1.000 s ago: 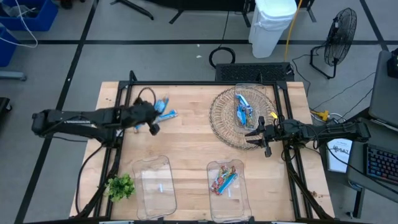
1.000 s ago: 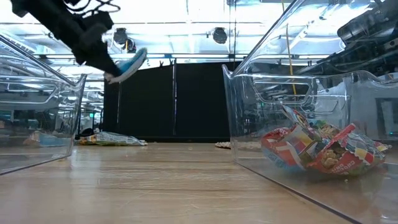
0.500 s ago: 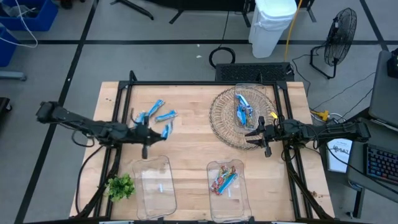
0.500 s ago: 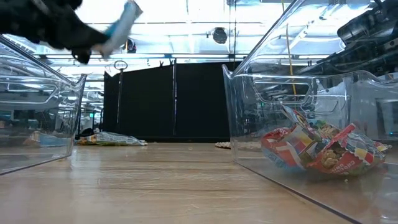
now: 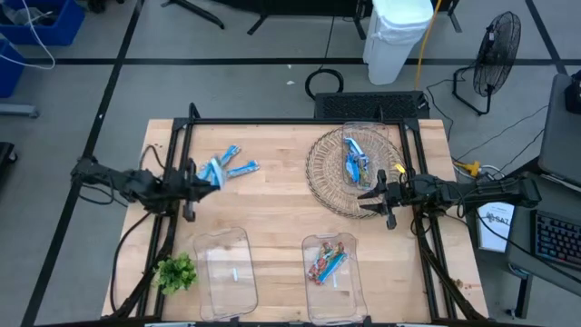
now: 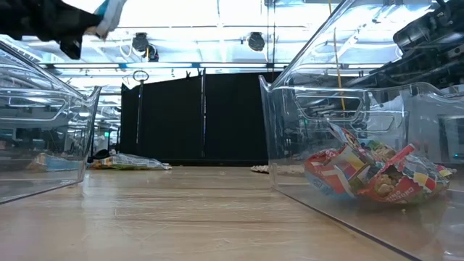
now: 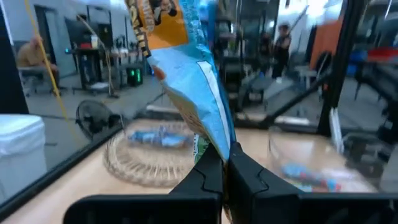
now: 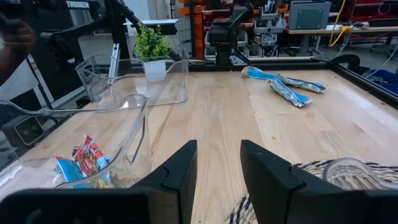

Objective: Pick and place Granola Bars by type
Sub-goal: Put the orange granola bar into the bottom left transparent bin

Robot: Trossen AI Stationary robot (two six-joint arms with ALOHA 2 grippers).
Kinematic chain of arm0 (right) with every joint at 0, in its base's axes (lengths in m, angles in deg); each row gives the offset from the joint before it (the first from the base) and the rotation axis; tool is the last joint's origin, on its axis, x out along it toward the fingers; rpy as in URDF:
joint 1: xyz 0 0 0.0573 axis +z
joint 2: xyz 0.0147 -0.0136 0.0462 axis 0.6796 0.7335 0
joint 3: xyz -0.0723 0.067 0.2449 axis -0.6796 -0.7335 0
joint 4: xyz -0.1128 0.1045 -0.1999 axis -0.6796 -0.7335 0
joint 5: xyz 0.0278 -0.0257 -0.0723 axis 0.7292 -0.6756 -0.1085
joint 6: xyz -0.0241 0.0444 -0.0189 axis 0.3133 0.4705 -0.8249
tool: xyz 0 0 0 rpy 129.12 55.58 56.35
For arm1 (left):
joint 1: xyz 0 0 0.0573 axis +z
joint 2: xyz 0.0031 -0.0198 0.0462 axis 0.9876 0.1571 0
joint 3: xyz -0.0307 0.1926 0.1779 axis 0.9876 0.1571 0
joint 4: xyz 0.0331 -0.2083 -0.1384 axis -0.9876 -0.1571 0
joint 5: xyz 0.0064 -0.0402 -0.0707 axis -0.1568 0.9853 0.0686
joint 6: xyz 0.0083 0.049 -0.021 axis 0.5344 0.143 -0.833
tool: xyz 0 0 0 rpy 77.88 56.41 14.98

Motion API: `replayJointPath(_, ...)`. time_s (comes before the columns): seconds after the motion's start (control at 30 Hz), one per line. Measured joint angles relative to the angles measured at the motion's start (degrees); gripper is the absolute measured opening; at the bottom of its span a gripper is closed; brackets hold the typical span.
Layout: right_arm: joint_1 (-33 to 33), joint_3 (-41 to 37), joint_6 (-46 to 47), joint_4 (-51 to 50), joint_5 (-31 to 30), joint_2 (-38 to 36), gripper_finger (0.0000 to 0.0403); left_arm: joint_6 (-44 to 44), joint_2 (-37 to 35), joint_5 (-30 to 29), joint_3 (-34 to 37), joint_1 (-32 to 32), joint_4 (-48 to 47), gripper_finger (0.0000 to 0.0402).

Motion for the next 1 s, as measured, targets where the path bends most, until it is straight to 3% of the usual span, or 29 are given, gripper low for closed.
replayJointPath(0.17, 0.0, 0.0, 0.0, 0.0, 0.0, 0.0, 0.0114, -3.2, -3.9, 11.0, 0.0, 0.0, -0.2, 0.0005)
replayJointPath(0.27, 0.0, 0.0, 0.0, 0.0, 0.0, 0.0, 0.0114, -15.4, -3.8, 16.5, 0.0, 0.0, -1.6, 0.0005)
replayJointPath(0.43, 0.0, 0.0, 0.0, 0.0, 0.0, 0.0, 0.0114, -35.6, -0.8, 20.5, -0.3, -0.2, -7.1, 0.001)
replayJointPath(0.7, 0.0, 0.0, 0.0, 0.0, 0.0, 0.0, 0.0114, -39.9, 19.5, 21.1, -4.5, -3.4, -4.8, 0.0005)
replayJointPath(0.8, 0.0, 0.0, 0.0, 0.0, 0.0, 0.0, 0.0114, -38.7, 28.8, 21.4, -11.3, -5.2, -9.5, 0.0005)
replayJointPath(1.0, 0.0, 0.0, 0.0, 0.0, 0.0, 0.0, 0.0114, -31.5, 46.7, 20.5, -31.0, -10.3, -30.5, 0.0005)
